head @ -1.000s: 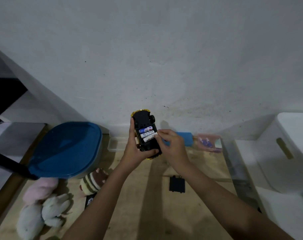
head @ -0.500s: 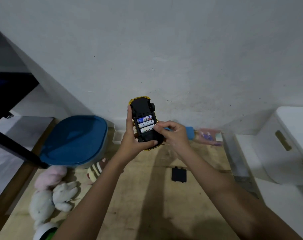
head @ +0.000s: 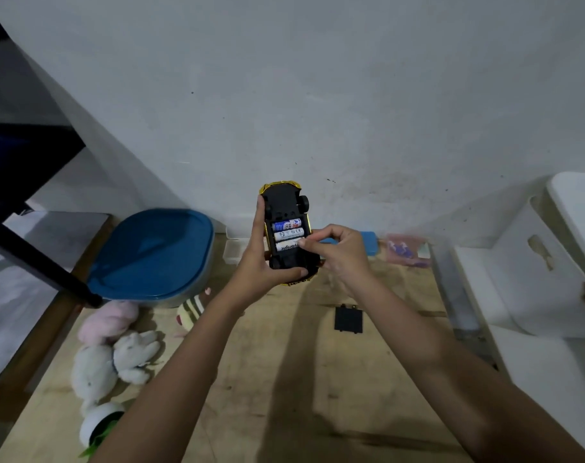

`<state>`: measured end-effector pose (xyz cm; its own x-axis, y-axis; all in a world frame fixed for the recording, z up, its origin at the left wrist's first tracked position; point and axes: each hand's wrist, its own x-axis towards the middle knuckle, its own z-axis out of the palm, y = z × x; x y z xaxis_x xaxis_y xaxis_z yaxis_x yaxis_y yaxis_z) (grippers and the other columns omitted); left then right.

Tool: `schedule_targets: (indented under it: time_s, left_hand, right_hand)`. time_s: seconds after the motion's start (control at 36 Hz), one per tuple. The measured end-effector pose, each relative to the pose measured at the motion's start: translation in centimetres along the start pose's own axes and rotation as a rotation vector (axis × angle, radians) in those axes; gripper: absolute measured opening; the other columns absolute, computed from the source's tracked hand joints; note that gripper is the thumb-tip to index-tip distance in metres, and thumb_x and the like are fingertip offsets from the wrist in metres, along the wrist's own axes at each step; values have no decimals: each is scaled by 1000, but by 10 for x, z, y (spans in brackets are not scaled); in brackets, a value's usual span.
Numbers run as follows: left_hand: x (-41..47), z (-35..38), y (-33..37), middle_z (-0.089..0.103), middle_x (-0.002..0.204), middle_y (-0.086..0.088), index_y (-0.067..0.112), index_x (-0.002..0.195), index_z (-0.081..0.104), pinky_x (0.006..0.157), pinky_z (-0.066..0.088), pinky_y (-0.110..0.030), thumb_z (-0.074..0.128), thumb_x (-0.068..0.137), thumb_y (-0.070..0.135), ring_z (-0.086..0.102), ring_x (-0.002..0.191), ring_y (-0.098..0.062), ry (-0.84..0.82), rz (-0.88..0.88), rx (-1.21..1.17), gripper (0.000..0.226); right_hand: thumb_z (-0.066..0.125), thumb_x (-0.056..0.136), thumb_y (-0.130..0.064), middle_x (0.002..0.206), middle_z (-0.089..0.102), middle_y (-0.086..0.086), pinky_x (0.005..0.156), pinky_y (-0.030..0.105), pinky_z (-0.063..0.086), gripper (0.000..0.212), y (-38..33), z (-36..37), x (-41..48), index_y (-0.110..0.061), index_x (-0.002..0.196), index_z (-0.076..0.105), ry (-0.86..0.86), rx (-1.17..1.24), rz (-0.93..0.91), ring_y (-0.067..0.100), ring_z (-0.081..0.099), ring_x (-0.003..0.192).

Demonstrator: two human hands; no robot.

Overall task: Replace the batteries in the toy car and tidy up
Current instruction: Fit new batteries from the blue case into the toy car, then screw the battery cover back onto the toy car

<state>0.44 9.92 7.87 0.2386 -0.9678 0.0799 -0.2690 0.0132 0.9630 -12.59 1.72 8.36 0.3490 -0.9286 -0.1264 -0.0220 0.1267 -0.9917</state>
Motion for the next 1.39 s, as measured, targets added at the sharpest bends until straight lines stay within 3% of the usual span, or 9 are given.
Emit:
schedule_targets:
  time_s: [0.22, 0.39, 0.56, 0.72, 0.89, 1.06, 1.14, 1.19, 1.39]
  left_hand:
    - [-24, 5, -43, 36, 125, 33, 52, 142, -6, 85, 51, -17, 83, 66, 4, 47, 111, 16, 7, -156, -62, 127]
    - [-49, 2, -68, 39, 129, 30, 55, 139, -3, 83, 50, -16, 83, 65, 3, 48, 115, 8, 22, -220, -78, 125]
    - [-61, 2, -79, 36, 128, 33, 42, 147, -3, 79, 47, -6, 82, 65, 0, 43, 106, 27, 14, -252, -96, 126]
    - [-67, -2, -79, 29, 125, 40, 43, 146, -6, 86, 46, -15, 81, 67, 0, 42, 102, 30, 15, -263, -96, 125]
    - [-68, -5, -69, 35, 129, 38, 56, 141, -4, 101, 46, -40, 84, 66, 5, 44, 125, -2, 4, -259, -82, 126]
    - [-60, 2, -54, 38, 126, 39, 55, 141, -2, 99, 48, -34, 83, 65, 3, 46, 123, 1, 31, -215, -74, 126]
    - [-57, 6, -48, 32, 125, 39, 52, 141, -4, 87, 49, -15, 82, 67, 3, 42, 112, 22, 37, -196, -80, 124]
    - [-55, 6, -46, 29, 123, 43, 50, 143, -5, 83, 48, -10, 83, 67, 5, 40, 111, 24, 30, -191, -75, 125]
    - [-32, 0, -38, 31, 122, 38, 45, 145, -8, 76, 50, -9, 81, 68, 4, 44, 99, 29, -22, -187, -94, 125]
  right_hand:
    - [70, 81, -16, 84, 63, -4, 81, 34, 52, 7, 53, -41, 2, -16, 83, 63, 50, -391, 39, 19, 62, 89]
    - [78, 71, -15, 104, 57, 8, 77, 27, 43, 40, 120, -92, -13, -4, 102, 55, 30, -683, 359, 23, 56, 100]
    - [86, 61, -26, 115, 50, 11, 80, 31, 43, 57, 140, -93, -24, -4, 104, 55, 15, -817, 326, 24, 53, 102]
    - [84, 64, -24, 111, 46, 5, 75, 27, 39, 51, 146, -90, -24, -7, 104, 57, 31, -842, 254, 21, 54, 98]
    - [78, 69, -4, 72, 50, 1, 65, 29, 39, 33, 153, -89, -25, -7, 83, 48, 92, -660, 292, 23, 53, 77]
    - [67, 79, 1, 74, 58, 10, 73, 38, 49, 27, 157, -99, -18, -17, 69, 49, 117, -475, 357, 26, 55, 78]
    - [60, 83, 6, 94, 62, 27, 51, 18, 49, 21, 138, -99, -17, -10, 73, 52, 147, -350, 364, 18, 53, 66]
    - [57, 85, 6, 84, 60, 16, 45, 10, 45, 9, 114, -94, -16, -2, 83, 53, 183, -256, 339, 13, 52, 66]
    - [61, 84, -2, 87, 59, 12, 62, 25, 49, 17, 27, -75, 1, -17, 80, 54, 217, -86, 101, 17, 57, 67]
